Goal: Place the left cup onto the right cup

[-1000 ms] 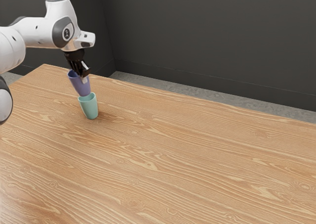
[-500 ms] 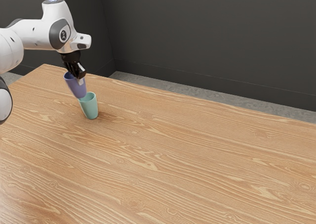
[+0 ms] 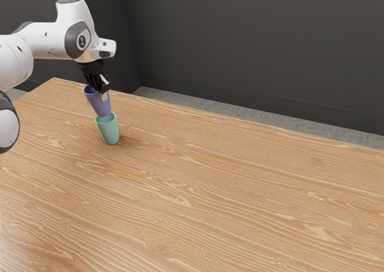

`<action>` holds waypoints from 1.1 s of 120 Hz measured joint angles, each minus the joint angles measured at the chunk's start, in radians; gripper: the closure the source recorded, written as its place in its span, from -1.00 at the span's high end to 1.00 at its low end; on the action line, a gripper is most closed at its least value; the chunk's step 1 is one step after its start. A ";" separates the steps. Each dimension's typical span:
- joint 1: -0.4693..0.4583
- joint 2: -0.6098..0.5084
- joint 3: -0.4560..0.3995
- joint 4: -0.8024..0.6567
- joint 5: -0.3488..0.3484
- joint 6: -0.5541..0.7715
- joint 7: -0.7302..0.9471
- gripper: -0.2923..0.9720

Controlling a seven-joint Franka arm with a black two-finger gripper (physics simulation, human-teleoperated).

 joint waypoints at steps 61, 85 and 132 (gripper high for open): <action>0.016 0.018 -0.010 0.015 0.000 -0.003 0.000 -0.70; 0.023 0.030 -0.015 0.022 0.001 -0.003 0.000 -0.70; 0.040 0.035 -0.024 0.024 0.008 -0.001 0.000 -0.70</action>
